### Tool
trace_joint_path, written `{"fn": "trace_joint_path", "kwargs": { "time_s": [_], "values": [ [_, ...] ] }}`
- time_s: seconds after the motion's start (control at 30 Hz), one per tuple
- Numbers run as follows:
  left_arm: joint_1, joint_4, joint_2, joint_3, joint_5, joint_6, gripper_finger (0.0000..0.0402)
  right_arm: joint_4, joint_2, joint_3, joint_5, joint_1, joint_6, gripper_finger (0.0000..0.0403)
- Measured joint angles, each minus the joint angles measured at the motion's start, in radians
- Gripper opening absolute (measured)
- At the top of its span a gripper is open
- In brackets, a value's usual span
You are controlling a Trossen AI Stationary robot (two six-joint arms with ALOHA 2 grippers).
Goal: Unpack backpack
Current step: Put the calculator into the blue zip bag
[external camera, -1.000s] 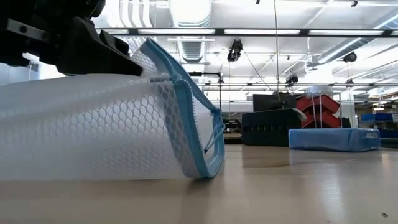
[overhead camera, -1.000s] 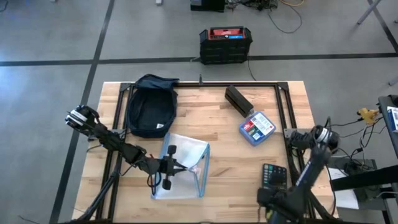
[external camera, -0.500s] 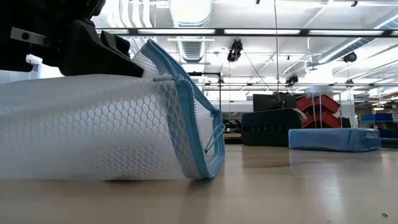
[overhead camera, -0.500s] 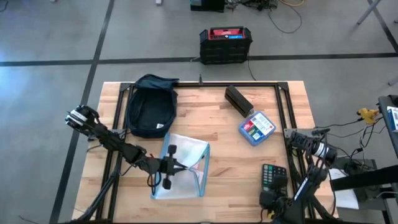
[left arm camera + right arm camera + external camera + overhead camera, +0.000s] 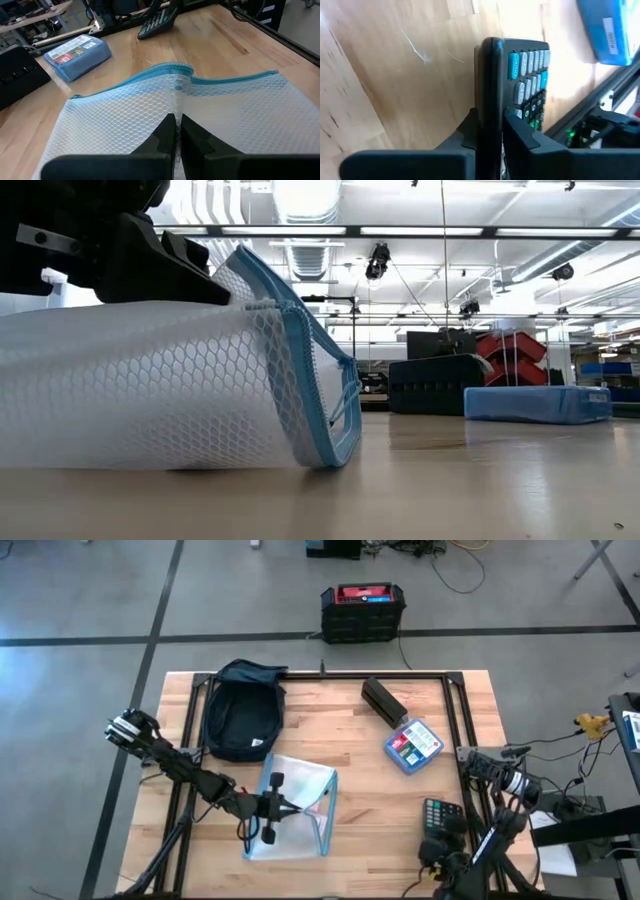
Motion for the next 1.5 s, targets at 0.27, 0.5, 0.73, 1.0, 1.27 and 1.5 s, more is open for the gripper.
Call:
{"fn": "trace_joint_path", "kwargs": {
  "time_s": [0.27,0.5,0.73,1.0,1.27,1.5],
  "values": [
    [0.008,0.003,0.000,0.000,-0.001,0.011,0.0000,-0.023,0.001,0.081,0.270,-0.082,-0.193,0.0023],
    [0.008,0.003,0.000,0.000,-0.001,0.028,0.0000,-0.015,0.001,0.149,0.588,-0.210,-0.529,0.0020],
    [0.008,-0.045,-0.052,0.000,0.001,0.073,0.0000,0.311,0.001,0.161,0.735,-0.312,-1.171,0.0021],
    [0.008,-0.083,-0.143,0.000,0.011,0.092,0.0000,0.634,0.001,0.153,0.655,-0.421,-1.708,0.0021],
    [0.023,-0.084,-0.141,0.000,0.006,0.093,0.0000,1.015,0.049,0.133,0.399,-0.547,-2.044,0.0017],
    [0.023,-0.085,-0.141,0.000,0.035,0.085,0.0000,1.222,0.120,0.132,0.400,-0.639,-2.161,0.0029]
  ]
}}
